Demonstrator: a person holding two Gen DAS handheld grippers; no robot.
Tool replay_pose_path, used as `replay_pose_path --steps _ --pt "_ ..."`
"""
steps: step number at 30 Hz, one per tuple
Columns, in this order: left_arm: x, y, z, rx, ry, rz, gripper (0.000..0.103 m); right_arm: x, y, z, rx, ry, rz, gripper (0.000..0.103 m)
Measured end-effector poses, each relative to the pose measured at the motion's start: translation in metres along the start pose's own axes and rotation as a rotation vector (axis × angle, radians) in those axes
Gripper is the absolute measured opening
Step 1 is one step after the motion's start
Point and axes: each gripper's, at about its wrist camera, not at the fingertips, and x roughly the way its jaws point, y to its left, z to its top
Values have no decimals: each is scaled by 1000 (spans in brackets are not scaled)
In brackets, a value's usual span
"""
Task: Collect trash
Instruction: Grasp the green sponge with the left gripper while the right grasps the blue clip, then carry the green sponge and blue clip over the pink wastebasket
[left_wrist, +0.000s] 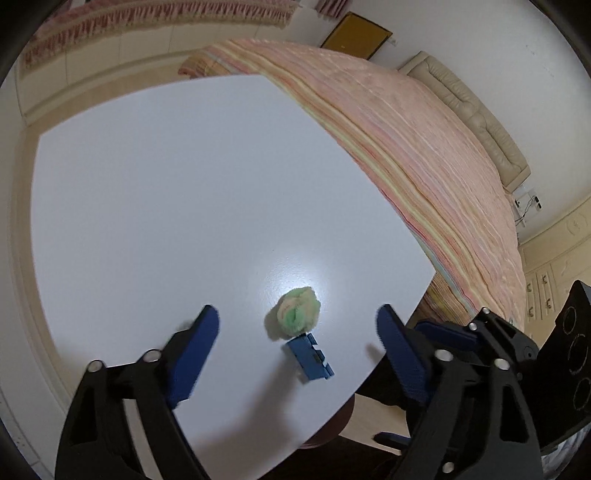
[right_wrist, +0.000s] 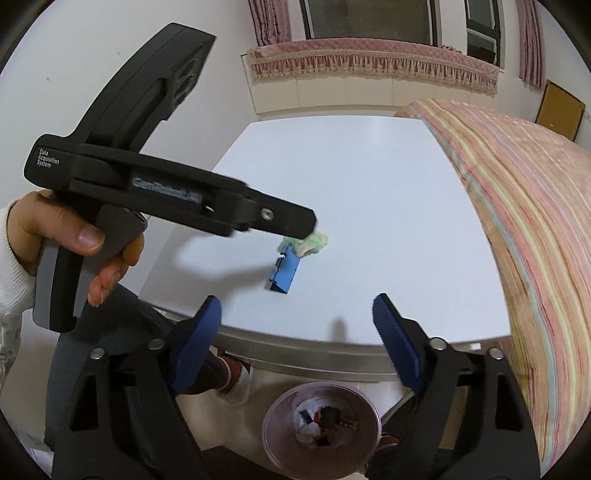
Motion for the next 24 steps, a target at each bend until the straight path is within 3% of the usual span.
replay_pose_path --steps 6,18,20,24 --pt "8 4 -3 -29 12 -38 66 22 4 1 -7 5 14 59" --pt "12 8 -2 -31 30 -61 24 40 7 5 -36 26 17 13" --pt "12 7 -2 -24 29 -60 15 41 7 5 -44 27 16 13" --pt "12 5 -1 -16 16 -60 11 36 5 2 -50 27 9 11"
